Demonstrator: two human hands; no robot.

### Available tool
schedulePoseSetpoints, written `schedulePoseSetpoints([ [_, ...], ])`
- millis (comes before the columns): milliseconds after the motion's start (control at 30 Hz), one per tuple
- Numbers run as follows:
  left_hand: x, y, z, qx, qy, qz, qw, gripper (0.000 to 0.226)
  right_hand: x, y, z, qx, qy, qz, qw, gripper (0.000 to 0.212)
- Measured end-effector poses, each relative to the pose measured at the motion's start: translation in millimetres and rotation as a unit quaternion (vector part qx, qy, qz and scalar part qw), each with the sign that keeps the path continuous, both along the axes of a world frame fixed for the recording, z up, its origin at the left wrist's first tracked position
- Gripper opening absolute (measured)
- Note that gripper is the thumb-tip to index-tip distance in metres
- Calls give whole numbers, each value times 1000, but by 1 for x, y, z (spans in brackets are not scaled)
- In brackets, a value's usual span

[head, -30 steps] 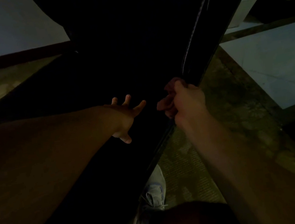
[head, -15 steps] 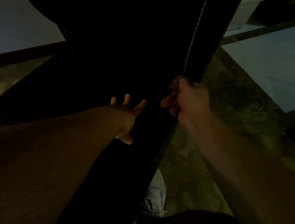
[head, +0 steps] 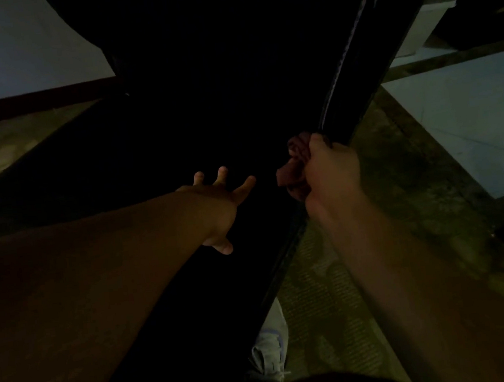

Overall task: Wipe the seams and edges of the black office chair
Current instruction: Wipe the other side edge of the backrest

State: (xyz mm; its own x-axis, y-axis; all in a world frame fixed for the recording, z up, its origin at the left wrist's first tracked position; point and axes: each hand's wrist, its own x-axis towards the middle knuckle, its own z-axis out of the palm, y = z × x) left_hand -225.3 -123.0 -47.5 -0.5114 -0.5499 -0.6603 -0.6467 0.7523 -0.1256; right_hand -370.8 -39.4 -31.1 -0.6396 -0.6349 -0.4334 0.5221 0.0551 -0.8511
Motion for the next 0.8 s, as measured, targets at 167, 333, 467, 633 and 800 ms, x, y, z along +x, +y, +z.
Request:
schedulePoseSetpoints([
  [167, 0, 0, -1, -6, 3, 1, 1000, 133, -2, 2, 3, -16, -17, 10, 1000, 20],
  [333, -1, -1, 0, -12, 6, 1, 1000, 132, -8, 1, 2, -37, -56, -14, 998, 22],
  [467, -2, -2, -1, -14, 8, 2, 1000, 133, -9, 1, 3, -27, -86, 25, 996, 23],
  [633, -1, -6, -2, -26, 4, -9, 1000, 134, -16, 1, 7, -38, -105, -8, 994, 22],
  [800, -8, -3, 0, -38, -8, 7, 999, 132, -15, 4, 13, -3, -71, 68, 995, 19],
])
